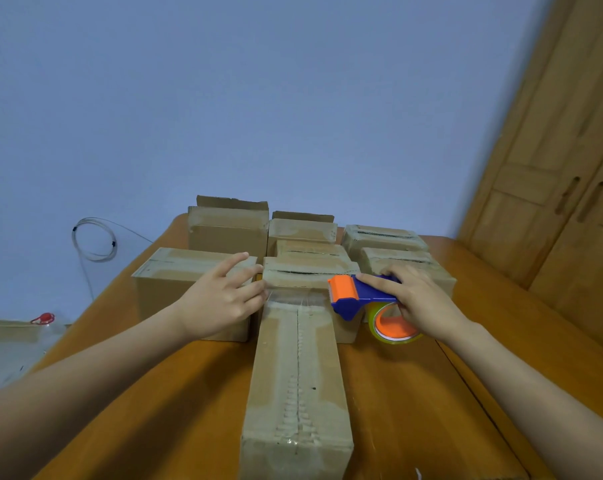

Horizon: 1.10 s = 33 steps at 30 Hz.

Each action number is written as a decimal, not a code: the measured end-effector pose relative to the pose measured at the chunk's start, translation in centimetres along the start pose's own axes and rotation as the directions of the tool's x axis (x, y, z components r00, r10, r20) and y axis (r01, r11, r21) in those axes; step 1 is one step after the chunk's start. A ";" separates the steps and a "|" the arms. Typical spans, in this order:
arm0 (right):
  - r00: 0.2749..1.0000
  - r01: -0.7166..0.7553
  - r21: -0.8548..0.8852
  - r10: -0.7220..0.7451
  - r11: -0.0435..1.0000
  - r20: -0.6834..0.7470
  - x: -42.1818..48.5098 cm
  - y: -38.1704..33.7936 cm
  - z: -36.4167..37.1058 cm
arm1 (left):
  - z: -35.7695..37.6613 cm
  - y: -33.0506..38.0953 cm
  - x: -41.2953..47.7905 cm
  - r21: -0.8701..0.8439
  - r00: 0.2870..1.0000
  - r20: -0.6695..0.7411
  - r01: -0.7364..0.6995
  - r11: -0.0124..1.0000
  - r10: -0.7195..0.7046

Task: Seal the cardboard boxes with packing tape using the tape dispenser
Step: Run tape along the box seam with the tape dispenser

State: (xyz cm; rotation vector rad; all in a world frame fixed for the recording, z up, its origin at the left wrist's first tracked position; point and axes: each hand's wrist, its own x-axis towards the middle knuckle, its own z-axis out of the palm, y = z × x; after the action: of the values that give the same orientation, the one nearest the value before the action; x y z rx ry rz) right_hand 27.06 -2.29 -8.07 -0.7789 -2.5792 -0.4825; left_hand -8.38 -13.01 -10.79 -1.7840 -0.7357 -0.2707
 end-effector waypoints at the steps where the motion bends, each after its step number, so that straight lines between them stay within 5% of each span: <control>1: 1.000 -0.004 -0.002 0.004 1.000 0.001 0.0 0.0 0.0 | 0.0 0.0 -0.1 0.004 1.000 -0.002 -0.004 1.000 0.004; 22: 0.992 -0.096 0.069 0.089 0.993 0.093 -0.3 -0.2 1.4 | 0.1 0.4 0.3 -0.130 0.991 0.127 0.062 0.990 -0.045; 33: 0.969 -0.242 0.260 0.219 0.935 0.114 -2.3 -1.9 3.7 | 0.7 3.2 -0.6 -0.176 0.963 0.056 0.268 0.947 -0.262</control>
State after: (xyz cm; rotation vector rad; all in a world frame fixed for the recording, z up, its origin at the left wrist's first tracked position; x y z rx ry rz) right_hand 26.68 -3.25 -12.75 -1.0017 -2.5108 -0.0221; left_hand -7.09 -13.10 -13.84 -1.8634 -1.0032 -0.5039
